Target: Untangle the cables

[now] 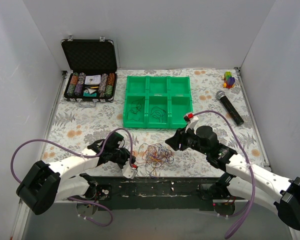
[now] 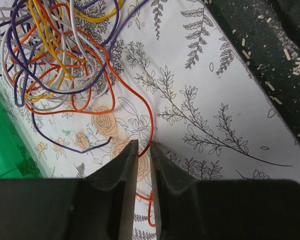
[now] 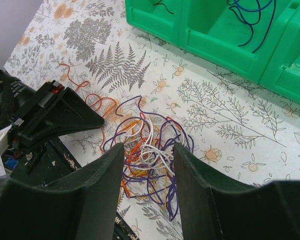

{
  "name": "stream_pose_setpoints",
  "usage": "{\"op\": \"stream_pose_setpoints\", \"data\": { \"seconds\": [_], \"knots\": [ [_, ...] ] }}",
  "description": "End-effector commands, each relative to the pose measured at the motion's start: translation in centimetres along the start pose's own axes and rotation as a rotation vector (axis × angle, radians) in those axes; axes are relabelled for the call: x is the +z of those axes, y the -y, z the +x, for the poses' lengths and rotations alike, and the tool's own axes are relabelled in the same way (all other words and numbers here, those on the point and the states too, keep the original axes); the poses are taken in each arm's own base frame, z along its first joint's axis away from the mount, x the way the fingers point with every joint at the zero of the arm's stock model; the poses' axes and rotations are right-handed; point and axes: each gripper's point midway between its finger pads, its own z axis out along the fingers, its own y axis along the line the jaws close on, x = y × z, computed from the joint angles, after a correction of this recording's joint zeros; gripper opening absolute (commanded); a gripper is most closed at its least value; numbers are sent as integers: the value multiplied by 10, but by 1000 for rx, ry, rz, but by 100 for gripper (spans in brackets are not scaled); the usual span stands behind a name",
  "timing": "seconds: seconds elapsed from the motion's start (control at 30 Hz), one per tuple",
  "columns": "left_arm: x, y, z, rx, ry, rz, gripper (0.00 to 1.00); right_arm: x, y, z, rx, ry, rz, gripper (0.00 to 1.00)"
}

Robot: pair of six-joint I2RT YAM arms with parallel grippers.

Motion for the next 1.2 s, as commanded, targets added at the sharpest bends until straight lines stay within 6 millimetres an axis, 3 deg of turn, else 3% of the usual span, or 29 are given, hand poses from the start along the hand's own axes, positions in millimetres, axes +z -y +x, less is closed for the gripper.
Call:
{"op": "stream_pose_setpoints", "data": {
  "seconds": [0.0, 0.07, 0.2, 0.3, 0.47, 0.67, 0.77, 0.97, 1.17],
  "knots": [
    [0, -5, -2, 70, 2, -20, 12, 2, -18, -25, -3, 67, -58, 52],
    [-1, -9, -1, 78, -9, -37, 0, 3, -19, -24, -2, 62, -64, 52],
    [-8, -25, -5, 53, -9, -83, 0, 5, -19, -23, 1, 57, -70, 52],
    [-22, -49, -17, 6, 9, -145, 0, 6, -20, -22, -1, 55, -74, 52],
    [-62, -97, -51, -53, 62, -259, 0, 9, -21, -20, -3, 49, -88, 53],
    [-121, -144, -91, -34, 97, -403, 0, 24, -37, -11, -8, -4, -125, 71],
    [-143, -151, -107, -26, 107, -429, 0, 32, -42, -9, -10, -9, -121, 77],
    [-176, -154, -127, 12, 108, -495, 0, 44, -49, 7, -36, -50, -126, 78],
    [-208, -181, -139, 85, 89, -635, 0, 51, -44, 51, -35, -139, -103, 76]
  ]
}}
